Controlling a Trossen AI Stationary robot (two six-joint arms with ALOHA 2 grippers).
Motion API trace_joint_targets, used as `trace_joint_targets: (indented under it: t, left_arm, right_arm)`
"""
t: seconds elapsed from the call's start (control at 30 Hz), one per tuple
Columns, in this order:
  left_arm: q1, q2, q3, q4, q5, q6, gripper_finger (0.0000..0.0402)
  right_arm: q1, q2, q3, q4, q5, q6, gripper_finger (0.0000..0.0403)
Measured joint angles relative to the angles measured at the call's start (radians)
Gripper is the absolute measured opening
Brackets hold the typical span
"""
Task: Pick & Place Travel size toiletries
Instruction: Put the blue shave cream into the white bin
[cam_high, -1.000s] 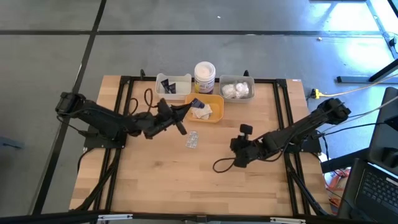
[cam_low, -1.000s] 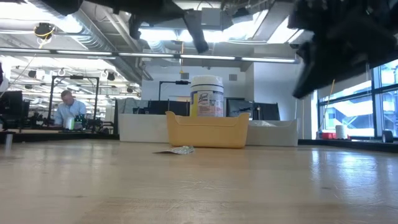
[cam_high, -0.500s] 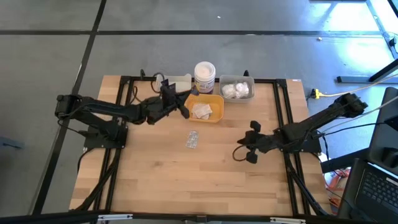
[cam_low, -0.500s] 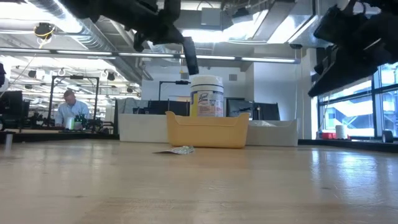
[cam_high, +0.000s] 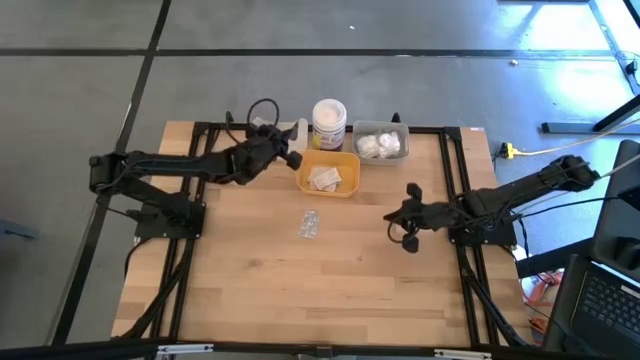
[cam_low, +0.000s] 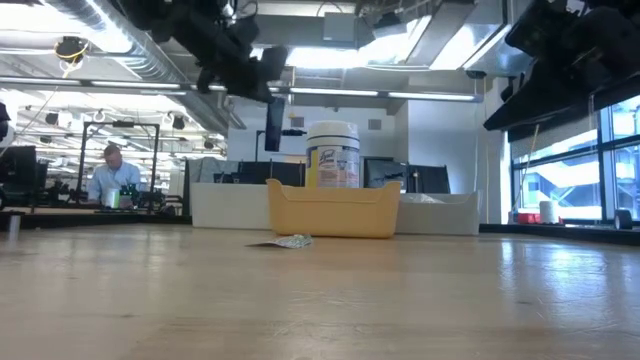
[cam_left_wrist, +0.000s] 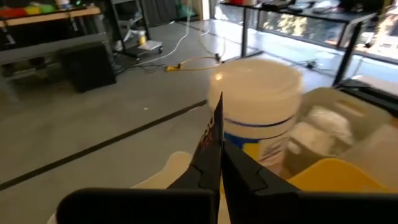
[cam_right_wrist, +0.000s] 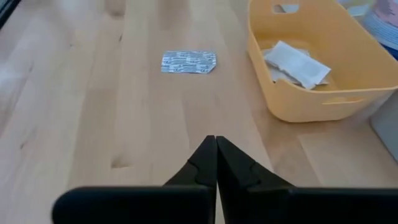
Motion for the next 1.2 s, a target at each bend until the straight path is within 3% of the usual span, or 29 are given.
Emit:
trace_joint_targets:
  t: [0.23,0.67,1.2]
  left_arm:
    - [0.059,0.016,-0.008,-0.009,0.052,-0.029,0.0002]
    - [0.093,0.175,-0.009,0.073,0.038,-0.096,0.0002]
    - [0.055,0.356,-0.009,0.142,-0.166,-0.288,0.0002]
  right_arm:
    - [-0.036,0.0,0.0,0.005,0.0,-0.02,0.0005]
    - [-0.051,0.0,0.0,0.018,-0.016,-0.033,0.0003]
    - [-0.051,0.0,0.0,0.018,-0.016,-0.037,0.0006]
